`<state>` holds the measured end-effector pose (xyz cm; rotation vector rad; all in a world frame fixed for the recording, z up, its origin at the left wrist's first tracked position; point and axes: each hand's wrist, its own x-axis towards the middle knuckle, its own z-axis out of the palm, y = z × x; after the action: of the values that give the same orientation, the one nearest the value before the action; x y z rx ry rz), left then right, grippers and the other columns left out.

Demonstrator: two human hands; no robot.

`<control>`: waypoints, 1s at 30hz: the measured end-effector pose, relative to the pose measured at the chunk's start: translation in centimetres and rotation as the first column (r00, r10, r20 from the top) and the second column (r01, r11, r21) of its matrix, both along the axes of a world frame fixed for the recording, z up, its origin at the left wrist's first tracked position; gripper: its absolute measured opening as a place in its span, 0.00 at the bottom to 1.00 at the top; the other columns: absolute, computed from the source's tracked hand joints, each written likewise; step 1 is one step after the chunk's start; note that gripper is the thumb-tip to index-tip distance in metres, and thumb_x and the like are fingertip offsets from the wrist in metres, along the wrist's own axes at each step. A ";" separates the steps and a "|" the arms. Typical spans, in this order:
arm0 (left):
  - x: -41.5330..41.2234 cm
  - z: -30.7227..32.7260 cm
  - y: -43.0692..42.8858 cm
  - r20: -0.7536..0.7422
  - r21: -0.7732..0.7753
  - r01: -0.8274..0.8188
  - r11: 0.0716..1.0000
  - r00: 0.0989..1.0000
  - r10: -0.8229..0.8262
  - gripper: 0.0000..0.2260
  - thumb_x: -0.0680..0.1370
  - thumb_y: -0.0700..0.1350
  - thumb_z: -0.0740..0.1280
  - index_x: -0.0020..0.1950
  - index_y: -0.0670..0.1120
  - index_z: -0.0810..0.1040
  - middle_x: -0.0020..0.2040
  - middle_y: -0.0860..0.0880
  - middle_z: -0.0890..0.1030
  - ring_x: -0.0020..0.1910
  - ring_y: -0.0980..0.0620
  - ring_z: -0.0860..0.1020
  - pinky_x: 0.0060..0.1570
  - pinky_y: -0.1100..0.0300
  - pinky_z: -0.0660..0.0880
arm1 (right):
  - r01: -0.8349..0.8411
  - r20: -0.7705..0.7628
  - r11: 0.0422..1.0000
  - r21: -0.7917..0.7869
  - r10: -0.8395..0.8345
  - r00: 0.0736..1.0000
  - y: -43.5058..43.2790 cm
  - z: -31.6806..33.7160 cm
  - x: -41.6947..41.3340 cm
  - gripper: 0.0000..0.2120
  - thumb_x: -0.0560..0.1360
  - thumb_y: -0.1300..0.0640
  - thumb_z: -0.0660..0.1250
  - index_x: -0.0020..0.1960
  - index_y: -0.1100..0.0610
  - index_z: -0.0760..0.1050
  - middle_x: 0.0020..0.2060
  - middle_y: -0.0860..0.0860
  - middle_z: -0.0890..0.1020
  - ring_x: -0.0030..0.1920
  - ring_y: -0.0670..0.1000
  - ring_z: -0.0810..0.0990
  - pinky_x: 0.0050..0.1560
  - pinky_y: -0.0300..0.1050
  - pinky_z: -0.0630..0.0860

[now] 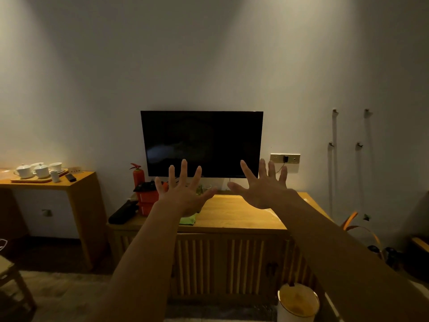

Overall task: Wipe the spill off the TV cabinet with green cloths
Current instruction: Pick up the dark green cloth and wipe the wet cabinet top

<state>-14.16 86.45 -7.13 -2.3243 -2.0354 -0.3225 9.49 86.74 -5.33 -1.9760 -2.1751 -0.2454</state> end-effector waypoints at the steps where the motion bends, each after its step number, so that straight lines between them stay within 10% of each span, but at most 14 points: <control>1: 0.4 -0.2 1.0 -0.003 -0.001 -0.002 1.000 1.000 0.002 0.40 0.67 0.79 0.38 0.74 0.65 0.29 0.72 0.52 0.21 0.70 0.43 0.23 0.63 0.35 0.25 | -0.008 0.003 1.000 -0.002 0.008 1.000 1.1 -0.1 0.4 0.45 0.63 0.22 0.34 0.76 0.40 0.31 0.77 0.58 0.34 0.76 0.62 0.31 0.66 0.70 0.25; 30: 3.8 -4.9 26.8 0.034 0.009 -0.083 0.997 0.996 0.083 0.35 0.66 0.81 0.34 0.67 0.70 0.24 0.69 0.58 0.21 0.67 0.48 0.21 0.56 0.40 0.19 | -0.134 -0.014 0.990 -0.035 0.134 0.991 28.0 -5.5 3.5 0.45 0.64 0.21 0.33 0.77 0.40 0.32 0.78 0.54 0.35 0.76 0.61 0.31 0.70 0.71 0.31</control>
<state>-10.40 113.25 -12.08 -2.2359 -2.1331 -0.3702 12.95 114.79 -10.82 -1.8342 -2.3084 -0.1758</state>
